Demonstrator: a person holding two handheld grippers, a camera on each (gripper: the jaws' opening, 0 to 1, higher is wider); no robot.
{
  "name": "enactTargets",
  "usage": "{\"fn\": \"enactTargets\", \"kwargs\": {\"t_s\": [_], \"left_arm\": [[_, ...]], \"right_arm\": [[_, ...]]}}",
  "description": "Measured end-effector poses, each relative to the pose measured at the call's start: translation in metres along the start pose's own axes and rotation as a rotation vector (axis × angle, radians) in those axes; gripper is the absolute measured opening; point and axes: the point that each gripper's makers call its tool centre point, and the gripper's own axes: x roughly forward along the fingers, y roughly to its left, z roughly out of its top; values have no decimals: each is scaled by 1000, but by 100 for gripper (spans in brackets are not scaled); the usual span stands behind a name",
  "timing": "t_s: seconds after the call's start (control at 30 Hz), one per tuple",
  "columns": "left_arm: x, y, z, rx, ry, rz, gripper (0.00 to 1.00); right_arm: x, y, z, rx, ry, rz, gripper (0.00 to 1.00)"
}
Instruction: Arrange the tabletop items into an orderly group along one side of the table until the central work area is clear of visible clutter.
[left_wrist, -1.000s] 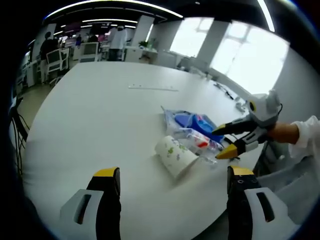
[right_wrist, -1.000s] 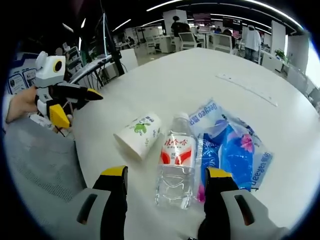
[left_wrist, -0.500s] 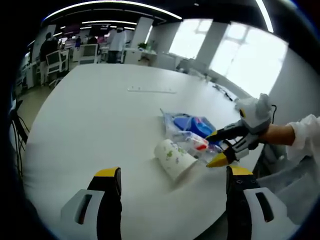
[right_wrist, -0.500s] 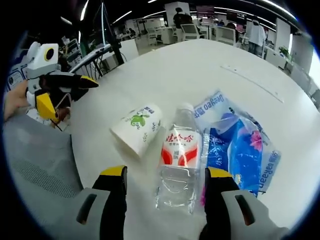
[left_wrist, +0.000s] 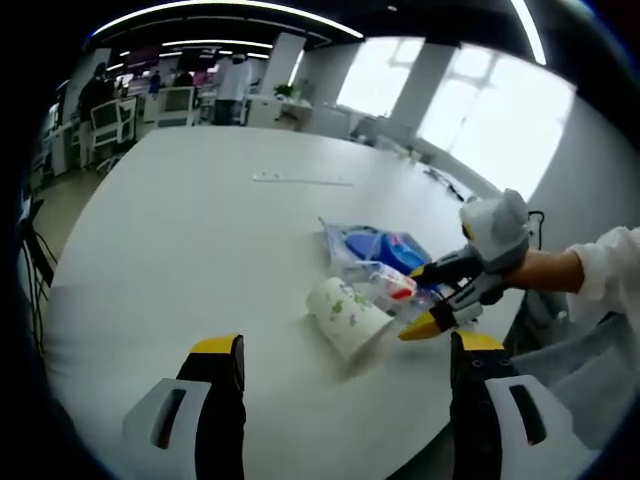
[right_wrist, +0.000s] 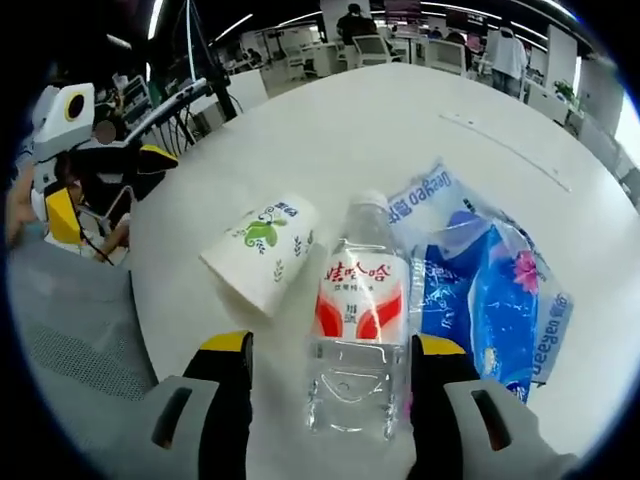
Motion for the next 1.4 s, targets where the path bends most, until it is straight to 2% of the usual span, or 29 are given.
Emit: {"fn": "enactTargets", "kwargs": {"t_s": [0.37, 0.5, 0.63, 0.73, 0.9, 1.0, 1.23, 1.4], "left_arm": [[-1, -2, 2, -3, -7, 3, 81], [-1, -2, 2, -8, -11, 3, 81], [-2, -2, 3, -11, -15, 2, 81], [-1, 0, 3, -16, -15, 5, 80], [0, -1, 1, -13, -7, 4, 80], [1, -2, -1, -9, -1, -1, 80], [-1, -1, -4, -32, -4, 4, 79], [-2, -6, -2, -78, -19, -11, 77]], "right_arm": [[7, -2, -3, -14, 14, -15, 59], [15, -7, -4, -25, 19, -29, 56], [14, -14, -4, -35, 23, -59, 49], [14, -18, -7, -73, 40, -84, 44], [14, -18, -5, -69, 60, -97, 43], [11, -20, -1, -49, 67, -111, 39], [-2, -22, 0, -101, 29, -145, 33], [-5, -24, 7, 7, -23, -117, 32]]}}
